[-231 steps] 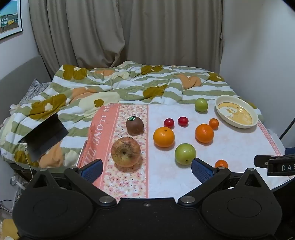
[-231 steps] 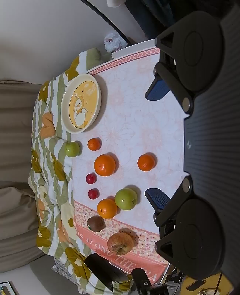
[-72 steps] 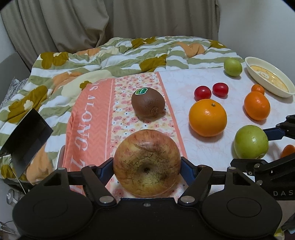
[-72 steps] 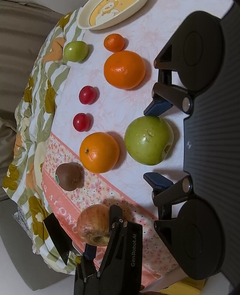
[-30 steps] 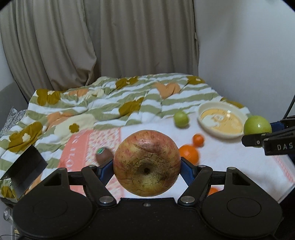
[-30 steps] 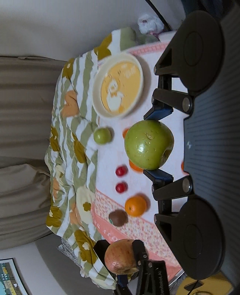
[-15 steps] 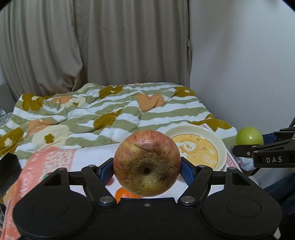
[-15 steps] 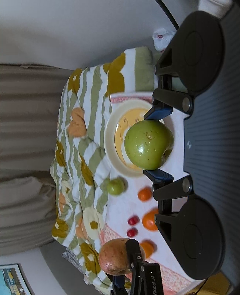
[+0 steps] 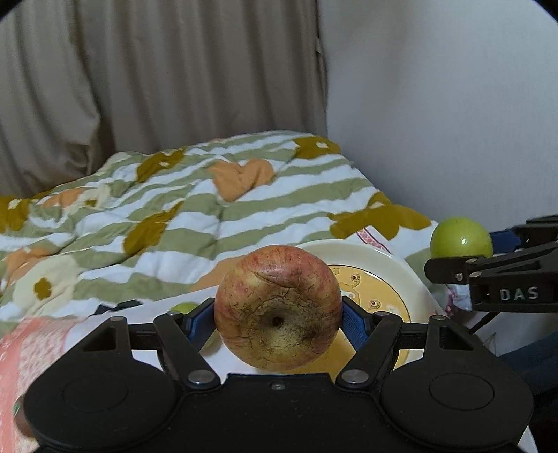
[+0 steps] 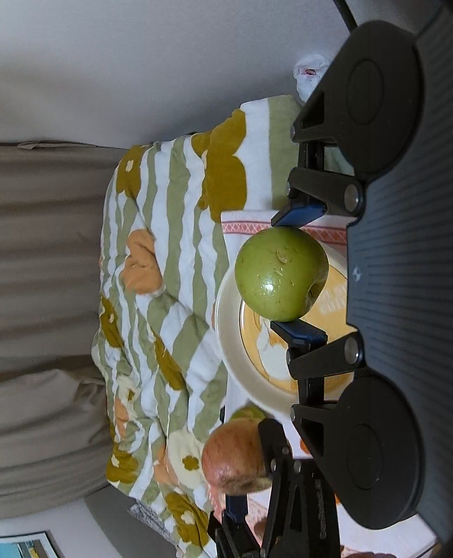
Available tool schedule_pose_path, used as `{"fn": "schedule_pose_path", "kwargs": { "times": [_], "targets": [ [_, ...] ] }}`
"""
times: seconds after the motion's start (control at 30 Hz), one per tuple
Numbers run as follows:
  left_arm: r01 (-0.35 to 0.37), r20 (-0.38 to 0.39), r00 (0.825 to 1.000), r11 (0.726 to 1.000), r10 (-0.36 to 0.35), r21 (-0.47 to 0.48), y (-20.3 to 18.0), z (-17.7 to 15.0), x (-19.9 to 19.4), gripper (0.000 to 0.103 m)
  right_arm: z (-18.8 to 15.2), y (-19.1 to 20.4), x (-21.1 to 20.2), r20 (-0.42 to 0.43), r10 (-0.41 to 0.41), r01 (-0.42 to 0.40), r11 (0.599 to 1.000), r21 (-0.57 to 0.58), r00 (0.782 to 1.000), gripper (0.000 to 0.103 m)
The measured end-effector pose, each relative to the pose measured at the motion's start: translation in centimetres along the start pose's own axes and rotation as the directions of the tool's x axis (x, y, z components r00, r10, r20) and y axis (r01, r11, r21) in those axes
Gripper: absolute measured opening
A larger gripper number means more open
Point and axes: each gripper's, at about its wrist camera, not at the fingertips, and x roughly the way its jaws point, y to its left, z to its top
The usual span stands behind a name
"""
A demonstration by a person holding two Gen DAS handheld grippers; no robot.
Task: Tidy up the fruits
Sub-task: 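Carry the red apple and green apple into the cream bowl and release both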
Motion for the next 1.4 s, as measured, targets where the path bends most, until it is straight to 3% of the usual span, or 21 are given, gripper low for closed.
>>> {"fn": "schedule_pose_path", "kwargs": {
  "times": [0.33,0.67,0.73,0.77,0.8,1.13,1.4],
  "targets": [
    [0.025,-0.065,0.998,0.990,-0.017,0.135,-2.0,0.9,7.2,0.077,0.6,-2.0,3.7,-0.041,-0.030,0.031,0.999,0.043,0.999,0.071],
    [0.051,-0.091,0.995,0.985,-0.036,0.165,-2.8,1.1,9.7,0.077,0.6,-2.8,4.4,-0.049,-0.050,0.054,0.995,0.078,0.998,0.071],
    [0.038,-0.054,0.998,0.982,-0.028,0.186,-3.0,1.1,9.4,0.083,0.7,-2.9,4.4,-0.049,-0.053,0.057,0.995,0.080,0.997,0.071],
    [0.034,-0.039,0.999,0.980,-0.027,0.196,-3.1,1.3,9.1,0.098,0.7,-2.9,4.3,-0.048,-0.055,0.059,0.995,0.082,0.997,0.071],
    [0.037,-0.037,0.999,0.979,-0.030,0.200,-3.1,1.5,8.9,0.103,0.8,-2.9,4.3,-0.047,-0.056,0.060,0.995,0.083,0.997,0.071],
    [0.070,-0.072,0.996,0.988,-0.060,0.139,-1.3,0.1,6.1,0.103,1.0,-2.3,4.0,-0.044,-0.044,0.047,0.996,0.070,0.998,0.071],
    [0.056,-0.087,0.995,0.997,-0.050,0.062,1.3,-1.8,3.2,0.103,-0.1,0.3,6.2,-0.071,0.015,-0.019,0.998,-0.059,0.997,0.071]
  ]
}}
